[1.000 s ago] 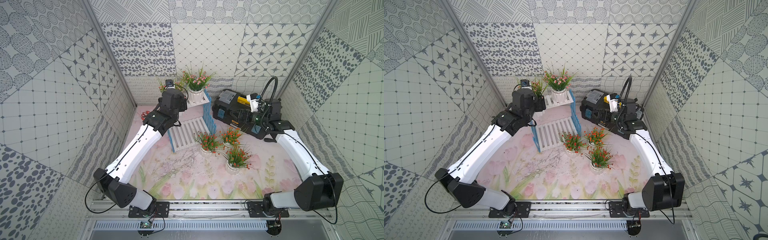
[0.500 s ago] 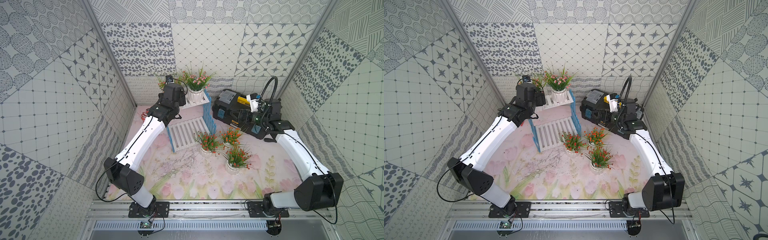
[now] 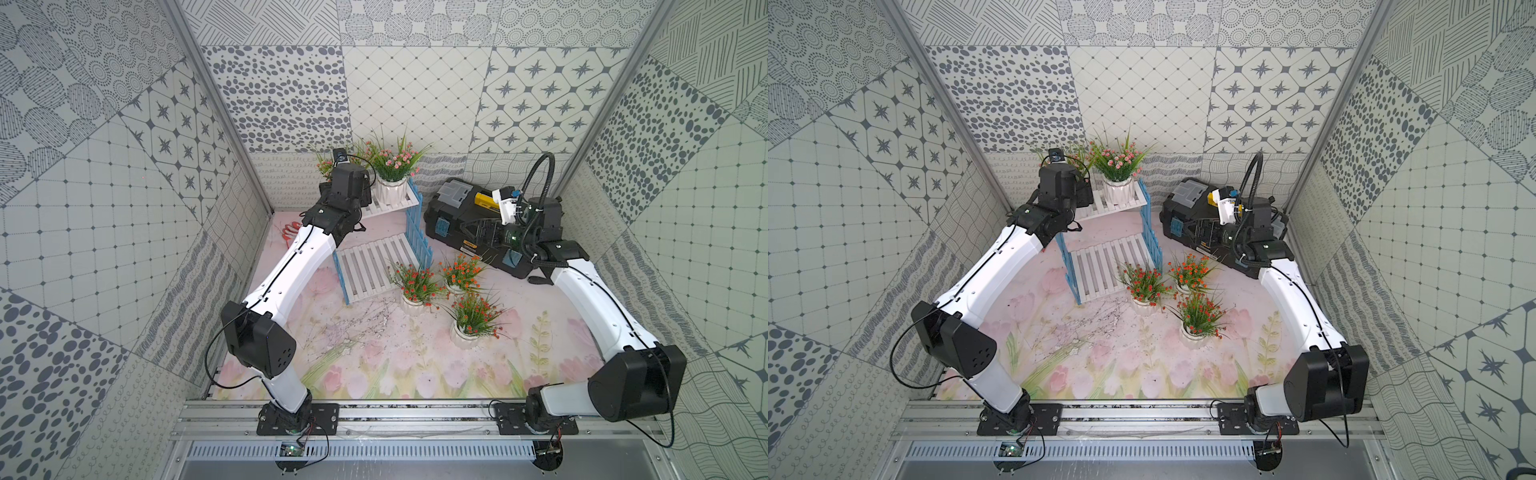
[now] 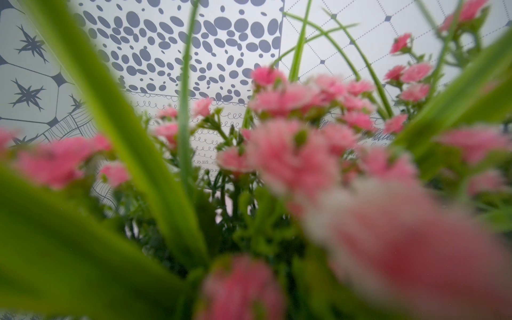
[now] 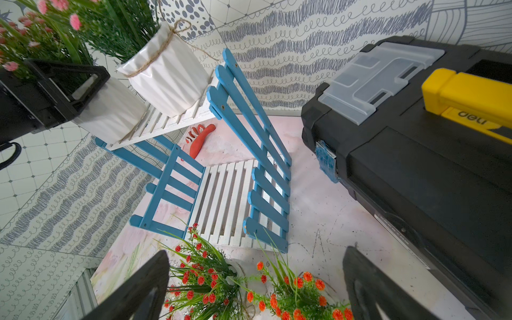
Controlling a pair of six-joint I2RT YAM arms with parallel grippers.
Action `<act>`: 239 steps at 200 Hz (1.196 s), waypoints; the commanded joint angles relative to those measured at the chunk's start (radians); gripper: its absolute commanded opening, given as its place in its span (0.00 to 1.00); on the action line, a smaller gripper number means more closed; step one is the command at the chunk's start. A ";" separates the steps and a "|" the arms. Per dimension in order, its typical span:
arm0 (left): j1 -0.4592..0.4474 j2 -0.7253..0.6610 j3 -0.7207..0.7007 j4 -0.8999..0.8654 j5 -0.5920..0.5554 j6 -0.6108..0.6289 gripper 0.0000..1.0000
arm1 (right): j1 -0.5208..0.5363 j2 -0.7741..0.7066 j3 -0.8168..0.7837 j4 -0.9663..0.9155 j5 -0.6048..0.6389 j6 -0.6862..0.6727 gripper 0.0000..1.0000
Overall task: Place the baby's breath potted plants on the rack by color
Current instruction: Place the baby's breath potted plant on the rack.
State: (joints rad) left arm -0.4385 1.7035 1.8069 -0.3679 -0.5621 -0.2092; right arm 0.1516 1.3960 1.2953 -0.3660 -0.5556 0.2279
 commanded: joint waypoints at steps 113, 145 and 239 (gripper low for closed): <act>0.021 0.033 -0.003 0.169 -0.071 -0.001 0.82 | 0.006 0.012 -0.007 0.027 0.003 -0.016 0.98; 0.022 0.031 -0.003 0.150 -0.067 -0.019 0.89 | 0.006 0.012 -0.007 0.026 0.005 -0.016 0.98; 0.020 0.032 0.017 0.064 -0.022 -0.015 0.98 | 0.008 0.015 -0.011 0.042 -0.007 -0.005 0.98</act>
State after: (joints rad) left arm -0.4221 1.7412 1.8118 -0.2958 -0.5892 -0.2115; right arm 0.1516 1.4040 1.2945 -0.3626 -0.5564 0.2279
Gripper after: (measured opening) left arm 0.982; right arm 0.979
